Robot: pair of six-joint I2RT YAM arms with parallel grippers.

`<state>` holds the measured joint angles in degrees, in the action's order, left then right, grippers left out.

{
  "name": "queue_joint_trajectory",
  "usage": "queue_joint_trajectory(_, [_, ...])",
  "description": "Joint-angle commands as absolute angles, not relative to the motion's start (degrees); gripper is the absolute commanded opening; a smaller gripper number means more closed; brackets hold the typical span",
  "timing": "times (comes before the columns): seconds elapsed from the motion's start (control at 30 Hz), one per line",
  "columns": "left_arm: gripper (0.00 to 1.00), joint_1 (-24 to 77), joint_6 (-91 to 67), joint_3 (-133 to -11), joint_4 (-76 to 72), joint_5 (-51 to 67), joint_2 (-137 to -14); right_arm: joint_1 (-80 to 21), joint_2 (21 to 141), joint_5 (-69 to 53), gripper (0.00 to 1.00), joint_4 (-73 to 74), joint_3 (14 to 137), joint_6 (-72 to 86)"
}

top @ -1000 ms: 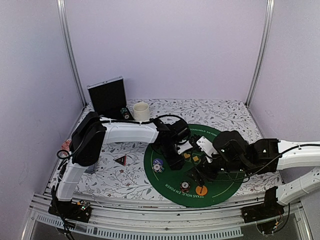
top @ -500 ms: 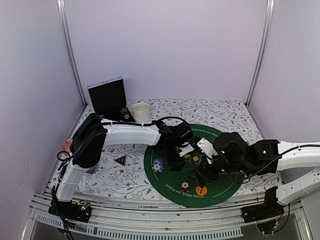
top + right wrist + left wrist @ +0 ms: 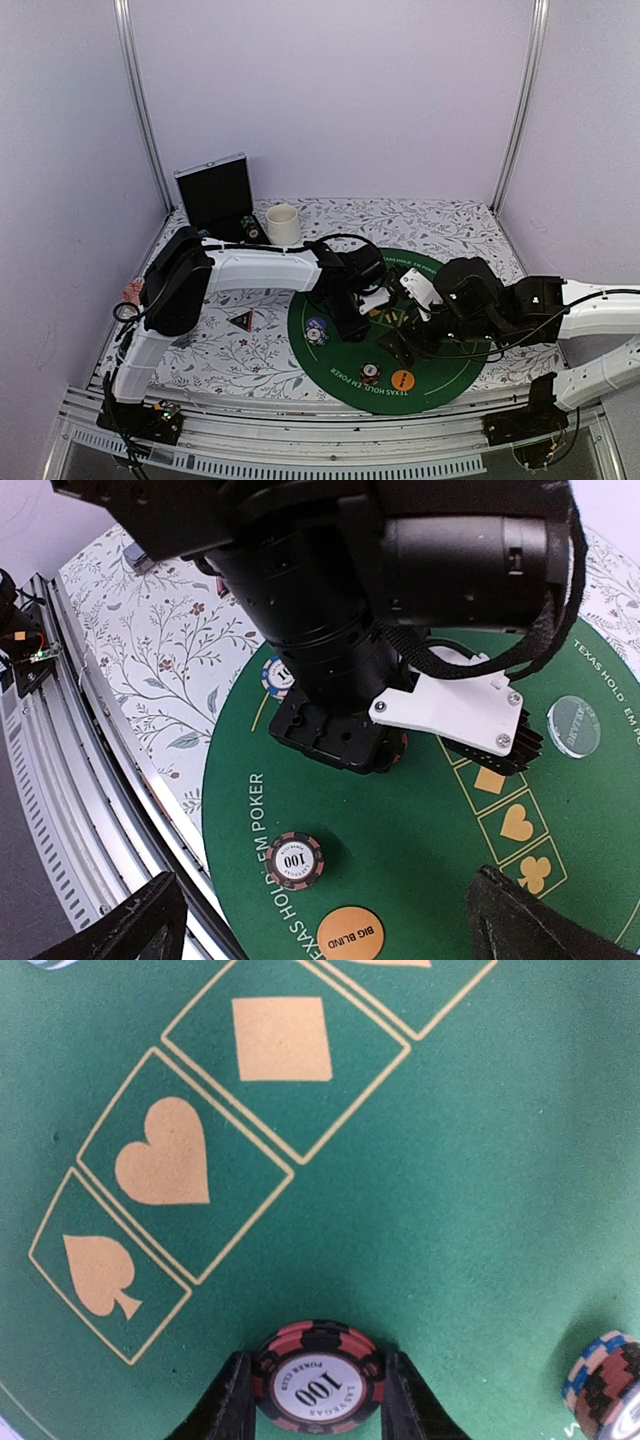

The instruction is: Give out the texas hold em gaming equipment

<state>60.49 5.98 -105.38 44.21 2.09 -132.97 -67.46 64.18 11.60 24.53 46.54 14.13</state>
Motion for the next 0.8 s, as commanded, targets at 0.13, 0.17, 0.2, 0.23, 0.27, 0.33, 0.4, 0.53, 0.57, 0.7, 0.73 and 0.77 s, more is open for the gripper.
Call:
queue_joint_trajectory(0.13, [0.17, 62.6, 6.4, -105.8, 48.9, 3.7, -129.6, -61.8, 60.9, 15.6, 0.99, 28.0, 51.7, 13.6])
queue_joint_trajectory(0.17, [0.17, 62.6, 6.5, -106.2, 49.7, 3.9, -128.9, -60.7, 60.6, 16.0, 0.99, 28.7, 52.4, 13.6])
queue_joint_trajectory(0.2, [0.16, 62.6, 6.6, -106.6, 50.4, 4.2, -128.1, -59.3, 60.3, 16.3, 0.99, 29.2, 53.1, 13.4])
queue_joint_trajectory(0.23, [0.15, 62.6, 6.6, -106.8, 51.1, 4.5, -127.2, -57.7, 59.8, 16.5, 0.99, 29.4, 53.6, 13.2])
queue_joint_trajectory(0.27, [0.15, 62.7, 6.6, -106.7, 51.7, 5.0, -126.2, -56.4, 59.0, 16.8, 0.99, 29.3, 54.0, 12.4])
queue_joint_trajectory(0.33, [0.13, 63.0, 6.5, -106.2, 52.5, 5.6, -124.0, -53.0, 56.9, 16.8, 0.99, 28.5, 54.3, 11.2])
queue_joint_trajectory(0.4, [0.13, 63.4, 6.1, -105.2, 53.0, 6.4, -121.3, -49.4, 54.8, 15.6, 0.99, 27.6, 54.0, 9.6])
queue_joint_trajectory(0.53, [0.11, 66.7, 5.9, -105.1, 54.0, 9.6, -118.9, -45.4, 52.7, 14.4, 0.99, 27.3, 52.8, 7.3])
queue_joint_trajectory(0.57, [0.11, 67.9, 6.0, -105.3, 54.3, 10.1, -119.1, -44.9, 52.5, 14.4, 0.99, 27.3, 52.4, 7.0])
queue_joint_trajectory(0.7, [0.1, 72.5, 6.2, -108.2, 58.5, 6.6, -122.8, -44.0, 51.8, 13.8, 0.99, 26.7, 50.5, 6.7])
queue_joint_trajectory(0.73, [0.11, 73.2, 6.2, -109.0, 59.5, 5.3, -123.6, -44.0, 51.5, 13.4, 0.99, 26.4, 49.9, 6.7])
queue_joint_trajectory(0.77, [0.12, 73.7, 6.3, -109.3, 59.9, 4.3, -124.2, -43.9, 51.2, 12.9, 0.99, 26.0, 49.3, 6.8])
